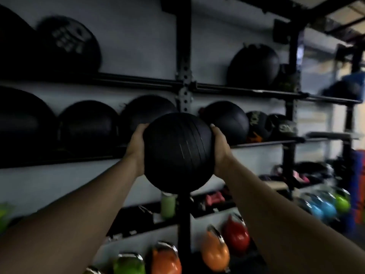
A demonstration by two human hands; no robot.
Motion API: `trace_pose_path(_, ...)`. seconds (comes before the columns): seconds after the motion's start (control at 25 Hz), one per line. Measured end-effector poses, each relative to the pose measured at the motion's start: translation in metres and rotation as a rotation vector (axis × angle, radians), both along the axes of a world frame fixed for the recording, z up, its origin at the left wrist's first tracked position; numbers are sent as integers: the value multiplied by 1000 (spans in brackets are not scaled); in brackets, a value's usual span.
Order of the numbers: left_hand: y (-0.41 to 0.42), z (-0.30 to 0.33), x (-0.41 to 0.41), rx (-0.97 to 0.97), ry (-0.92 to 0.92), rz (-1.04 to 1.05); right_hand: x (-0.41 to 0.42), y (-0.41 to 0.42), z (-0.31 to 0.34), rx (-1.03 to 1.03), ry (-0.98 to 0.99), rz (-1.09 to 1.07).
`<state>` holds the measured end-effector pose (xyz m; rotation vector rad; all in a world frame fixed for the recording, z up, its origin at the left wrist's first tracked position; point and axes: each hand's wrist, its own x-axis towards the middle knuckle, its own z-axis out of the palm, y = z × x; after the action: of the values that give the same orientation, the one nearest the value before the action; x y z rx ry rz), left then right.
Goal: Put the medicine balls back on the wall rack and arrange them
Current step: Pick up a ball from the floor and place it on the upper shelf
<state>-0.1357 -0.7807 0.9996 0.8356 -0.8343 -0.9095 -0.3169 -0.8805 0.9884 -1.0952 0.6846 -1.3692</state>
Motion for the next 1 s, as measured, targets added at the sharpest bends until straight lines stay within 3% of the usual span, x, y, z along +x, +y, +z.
trace_pose_path(0.2, 11, 101, 120, -122, -85, 316, 135, -11, 95, -106, -87, 289)
trace_pose_path(0.36, -1, 171, 168, -217, -205, 401, 195, -39, 150, -204, -195, 392)
trace_pose_path(0.72, -125, 273, 222, -443, -260, 445, 256, -171, 292, -513, -211, 449)
trace_pose_path(1.0, -218, 327, 277, -535, -275, 588, 318, -264, 341, -571, -291, 457)
